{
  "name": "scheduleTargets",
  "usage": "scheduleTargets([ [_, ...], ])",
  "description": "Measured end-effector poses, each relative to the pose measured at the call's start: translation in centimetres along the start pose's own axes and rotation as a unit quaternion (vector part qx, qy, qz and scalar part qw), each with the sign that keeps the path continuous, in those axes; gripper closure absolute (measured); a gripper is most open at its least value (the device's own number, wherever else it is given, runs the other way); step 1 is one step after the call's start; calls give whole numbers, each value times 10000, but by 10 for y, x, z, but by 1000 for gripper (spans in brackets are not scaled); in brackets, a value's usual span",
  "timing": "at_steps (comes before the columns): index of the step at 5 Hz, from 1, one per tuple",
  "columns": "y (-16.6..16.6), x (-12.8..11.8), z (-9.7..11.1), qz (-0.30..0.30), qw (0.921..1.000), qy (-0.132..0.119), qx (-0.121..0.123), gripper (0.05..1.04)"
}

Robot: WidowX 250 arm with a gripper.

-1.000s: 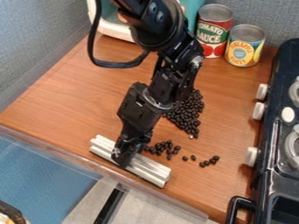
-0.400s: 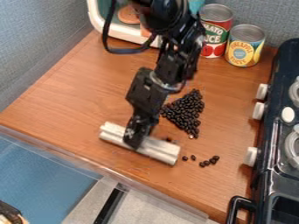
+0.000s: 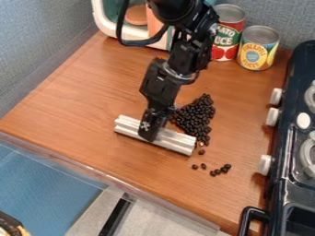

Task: Sweep into pile

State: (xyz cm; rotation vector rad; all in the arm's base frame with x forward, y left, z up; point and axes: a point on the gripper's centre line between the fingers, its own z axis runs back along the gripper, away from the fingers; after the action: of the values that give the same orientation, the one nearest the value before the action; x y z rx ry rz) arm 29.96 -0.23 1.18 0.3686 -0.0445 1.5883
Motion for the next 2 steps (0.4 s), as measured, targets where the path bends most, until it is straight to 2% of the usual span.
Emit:
scheduleTargets([
  [2, -16, 2, 7, 308, 9992, 28, -260, 716],
])
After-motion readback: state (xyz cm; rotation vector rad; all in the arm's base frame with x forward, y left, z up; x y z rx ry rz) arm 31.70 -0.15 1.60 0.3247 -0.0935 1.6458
